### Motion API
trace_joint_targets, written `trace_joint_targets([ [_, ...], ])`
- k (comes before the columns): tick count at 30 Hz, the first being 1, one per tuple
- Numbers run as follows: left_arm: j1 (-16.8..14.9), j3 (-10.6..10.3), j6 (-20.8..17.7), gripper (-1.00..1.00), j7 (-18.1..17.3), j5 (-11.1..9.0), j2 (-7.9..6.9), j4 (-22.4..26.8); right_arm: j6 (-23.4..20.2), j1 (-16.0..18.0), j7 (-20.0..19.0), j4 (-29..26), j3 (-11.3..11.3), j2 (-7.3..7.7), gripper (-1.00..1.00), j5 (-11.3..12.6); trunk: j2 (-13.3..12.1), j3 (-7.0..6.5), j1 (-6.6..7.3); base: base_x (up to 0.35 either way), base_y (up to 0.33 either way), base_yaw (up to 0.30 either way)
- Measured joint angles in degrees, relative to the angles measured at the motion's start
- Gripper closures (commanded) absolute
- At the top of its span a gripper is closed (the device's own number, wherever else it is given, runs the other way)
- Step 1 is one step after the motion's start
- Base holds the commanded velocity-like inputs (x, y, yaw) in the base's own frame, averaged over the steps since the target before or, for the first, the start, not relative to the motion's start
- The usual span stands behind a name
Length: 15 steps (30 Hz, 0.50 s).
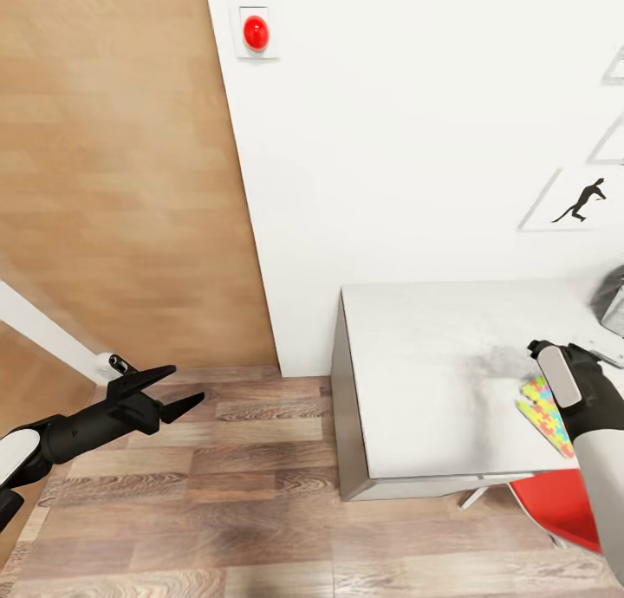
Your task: Put all the toys in the child's room - the three board games (two on the bed and one on the table), the two jigsaw puzzles on the table, and the tennis ball on the table - inside the toy box on the table in the child's room.
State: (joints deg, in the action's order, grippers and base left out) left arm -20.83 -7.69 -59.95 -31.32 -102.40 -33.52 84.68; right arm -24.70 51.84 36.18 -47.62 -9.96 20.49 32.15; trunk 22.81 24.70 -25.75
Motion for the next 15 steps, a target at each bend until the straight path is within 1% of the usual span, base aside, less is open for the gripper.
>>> trace_joint_targets([
  [1,0.0,0.0,0.0,-1.0,0.0,0.0,0.0,0.0,0.0,0.0,-0.1,0.6,0.0,0.53,-1.0,0.0,0.0,0.0,0.0,0.0,-0.185,0.0],
  [5,0.0,0.0,0.0,-1.0,0.0,0.0,0.0,0.0,0.1,0.0,-0.4,1.7,-0.1,1.39,-1.0,0.1,0.0,0.0,0.0,0.0,-0.101,0.0],
  [11,0.0,0.0,0.0,-1.0,0.0,0.0,0.0,0.0,0.2,0.0,-0.5,2.3,-0.2,1.84,-1.0,0.2,0.0,0.0,0.0,0.0,-0.039,0.0],
  [15,0.0,0.0,0.0,-1.0,0.0,0.0,0.0,0.0,0.3,0.0,-0.6,2.7,-0.2,2.17,-1.0,0.2,0.0,0.0,0.0,0.0,-0.147,0.0],
])
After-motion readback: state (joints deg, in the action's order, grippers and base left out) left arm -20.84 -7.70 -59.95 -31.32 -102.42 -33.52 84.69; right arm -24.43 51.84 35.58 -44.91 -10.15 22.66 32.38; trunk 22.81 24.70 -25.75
